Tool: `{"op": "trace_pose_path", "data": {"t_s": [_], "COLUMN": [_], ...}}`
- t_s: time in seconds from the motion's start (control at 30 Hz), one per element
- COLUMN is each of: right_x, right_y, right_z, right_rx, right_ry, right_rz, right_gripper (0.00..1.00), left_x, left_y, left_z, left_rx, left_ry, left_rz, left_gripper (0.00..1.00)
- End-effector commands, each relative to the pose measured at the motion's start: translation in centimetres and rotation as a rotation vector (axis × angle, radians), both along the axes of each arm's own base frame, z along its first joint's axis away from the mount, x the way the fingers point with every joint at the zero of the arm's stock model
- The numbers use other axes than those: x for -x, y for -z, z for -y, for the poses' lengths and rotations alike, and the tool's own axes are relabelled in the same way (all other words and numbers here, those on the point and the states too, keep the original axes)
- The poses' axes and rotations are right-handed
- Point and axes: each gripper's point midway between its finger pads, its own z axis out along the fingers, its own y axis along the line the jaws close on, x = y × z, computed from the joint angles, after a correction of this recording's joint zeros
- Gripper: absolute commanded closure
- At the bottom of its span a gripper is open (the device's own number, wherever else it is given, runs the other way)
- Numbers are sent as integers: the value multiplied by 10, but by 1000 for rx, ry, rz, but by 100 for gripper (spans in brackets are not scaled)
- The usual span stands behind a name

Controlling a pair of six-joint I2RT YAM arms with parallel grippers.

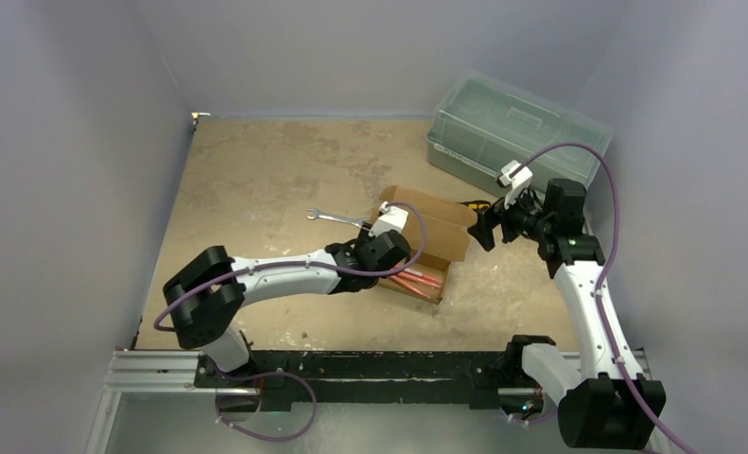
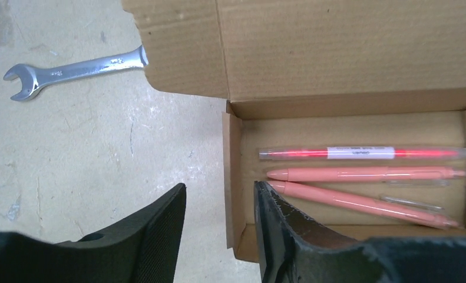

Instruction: Fold the paper box

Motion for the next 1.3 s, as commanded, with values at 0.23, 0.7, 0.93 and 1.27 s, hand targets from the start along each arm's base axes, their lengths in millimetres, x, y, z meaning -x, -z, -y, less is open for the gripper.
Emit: {"op": "trace_pose_path", "data": {"t_s": [0.23,0.7,0.93,1.27], "right_x": [0,3,18,27], "right_y": [-21,-21,-20,-43], "right_z": [-4,-7,-23,-49], "right_rx": [-6,-9,-17,-36], "right_ry": [-29,-53,-206,-474], "right_rz": [48,49,61,175], "right_gripper": [6,6,1,1], "left_x": [-2,-8,10,55], "left_y": [-22,-21,-54,-63], "left_z": [3,18,5,-27], "left_rx": [343,448,628,946], "left_ry": [36,75,83,52], "left_rz": [-43,-36,1,-25], "left_gripper": [52,53,39,17]}}
